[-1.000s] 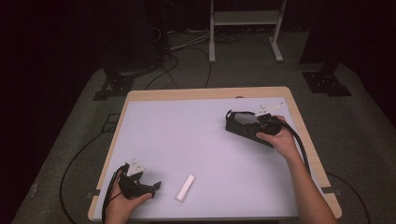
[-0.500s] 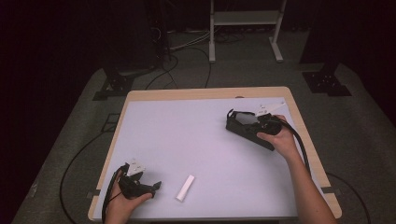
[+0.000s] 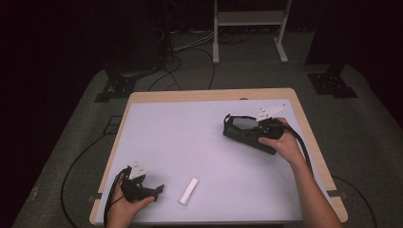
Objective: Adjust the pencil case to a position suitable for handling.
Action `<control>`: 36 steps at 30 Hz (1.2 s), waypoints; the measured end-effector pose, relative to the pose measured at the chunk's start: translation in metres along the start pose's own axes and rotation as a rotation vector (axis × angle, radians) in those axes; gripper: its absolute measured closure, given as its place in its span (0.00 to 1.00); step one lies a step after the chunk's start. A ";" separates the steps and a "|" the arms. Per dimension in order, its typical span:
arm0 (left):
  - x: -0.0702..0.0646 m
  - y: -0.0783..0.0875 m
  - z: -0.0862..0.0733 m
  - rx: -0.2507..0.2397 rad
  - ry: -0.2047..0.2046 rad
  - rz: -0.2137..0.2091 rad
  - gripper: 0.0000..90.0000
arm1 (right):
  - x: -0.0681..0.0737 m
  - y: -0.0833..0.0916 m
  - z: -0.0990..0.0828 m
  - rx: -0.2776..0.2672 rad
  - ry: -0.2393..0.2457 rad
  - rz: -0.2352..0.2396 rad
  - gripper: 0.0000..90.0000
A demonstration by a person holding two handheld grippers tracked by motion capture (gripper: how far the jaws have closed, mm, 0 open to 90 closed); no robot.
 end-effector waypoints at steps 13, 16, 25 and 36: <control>0.000 0.000 0.000 0.000 -0.003 0.001 0.00 | 0.029 -0.011 0.027 -0.003 0.108 0.112 0.98; 0.000 0.000 0.000 -0.002 -0.004 0.001 0.00 | 0.036 -0.014 0.033 -0.014 0.136 0.144 0.98; 0.000 0.000 0.000 -0.002 -0.006 0.002 0.00 | 0.056 -0.026 0.042 -0.014 0.187 0.232 0.98; 0.000 0.000 0.000 -0.004 -0.003 0.000 0.00 | 0.072 -0.040 0.050 -0.002 0.228 0.297 0.98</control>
Point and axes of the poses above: each handheld gripper's, and its own axes: y roughly backward along the jaws, z roughly out of its top, x roughly to its left, the point moved 7 cm from there along -y, roughly forward along the jaws, and after that the axes turned 14 degrees about y, right-handed, at the moved point
